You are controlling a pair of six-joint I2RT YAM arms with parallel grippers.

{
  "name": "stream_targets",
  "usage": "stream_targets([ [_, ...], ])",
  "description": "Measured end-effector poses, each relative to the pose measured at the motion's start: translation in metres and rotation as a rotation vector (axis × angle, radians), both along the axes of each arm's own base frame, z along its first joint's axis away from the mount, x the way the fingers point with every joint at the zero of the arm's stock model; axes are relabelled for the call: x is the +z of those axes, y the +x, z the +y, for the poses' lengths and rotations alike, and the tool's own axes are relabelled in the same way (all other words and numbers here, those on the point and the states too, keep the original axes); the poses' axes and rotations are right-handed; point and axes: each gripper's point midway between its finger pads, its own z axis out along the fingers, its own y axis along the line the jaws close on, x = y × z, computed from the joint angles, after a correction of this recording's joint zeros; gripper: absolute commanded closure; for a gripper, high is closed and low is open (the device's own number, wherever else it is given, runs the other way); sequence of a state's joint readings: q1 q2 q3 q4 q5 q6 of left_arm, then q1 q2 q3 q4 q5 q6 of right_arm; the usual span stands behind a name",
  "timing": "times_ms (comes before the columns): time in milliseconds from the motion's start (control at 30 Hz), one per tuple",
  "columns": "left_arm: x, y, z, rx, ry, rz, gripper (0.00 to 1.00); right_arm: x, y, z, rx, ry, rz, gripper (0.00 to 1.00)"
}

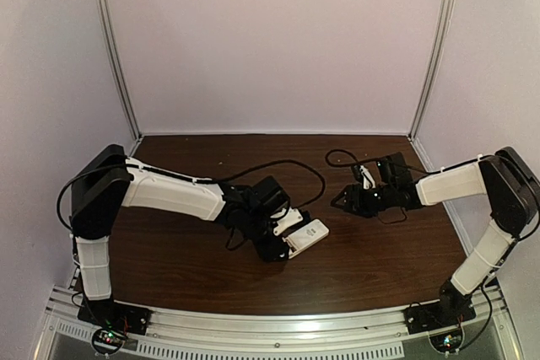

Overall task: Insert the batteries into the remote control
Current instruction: Place the battery cover on the remote control without the battery cover.

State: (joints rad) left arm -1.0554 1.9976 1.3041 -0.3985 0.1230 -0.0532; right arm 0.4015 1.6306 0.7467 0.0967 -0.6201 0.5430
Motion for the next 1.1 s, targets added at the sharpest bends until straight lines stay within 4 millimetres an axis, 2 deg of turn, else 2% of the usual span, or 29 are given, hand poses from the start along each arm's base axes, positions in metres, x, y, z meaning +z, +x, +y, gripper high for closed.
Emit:
stream_targets([
  [67, 0.000, 0.000, 0.001, 0.003, 0.004, 0.004, 0.44, 0.001, 0.003, -0.004, -0.019, 0.017, 0.003, 0.39],
  [200, 0.004, 0.000, 0.000, 0.009, 0.007, 0.010, 0.43, 0.008, 0.005, 0.001, -0.013, 0.058, -0.007, 0.42],
  [400, 0.013, 0.006, -0.012, 0.017, -0.013, 0.008, 0.42, 0.009, 0.007, 0.009, 0.002, 0.108, 0.003, 0.43],
  [667, 0.000, 0.006, -0.011, 0.030, 0.015, 0.043, 0.41, 0.006, 0.007, 0.016, 0.014, 0.138, 0.013, 0.43],
  [1100, -0.005, 0.008, -0.012, 0.039, 0.020, 0.086, 0.37, -0.008, 0.000, 0.028, 0.040, 0.154, 0.046, 0.48],
])
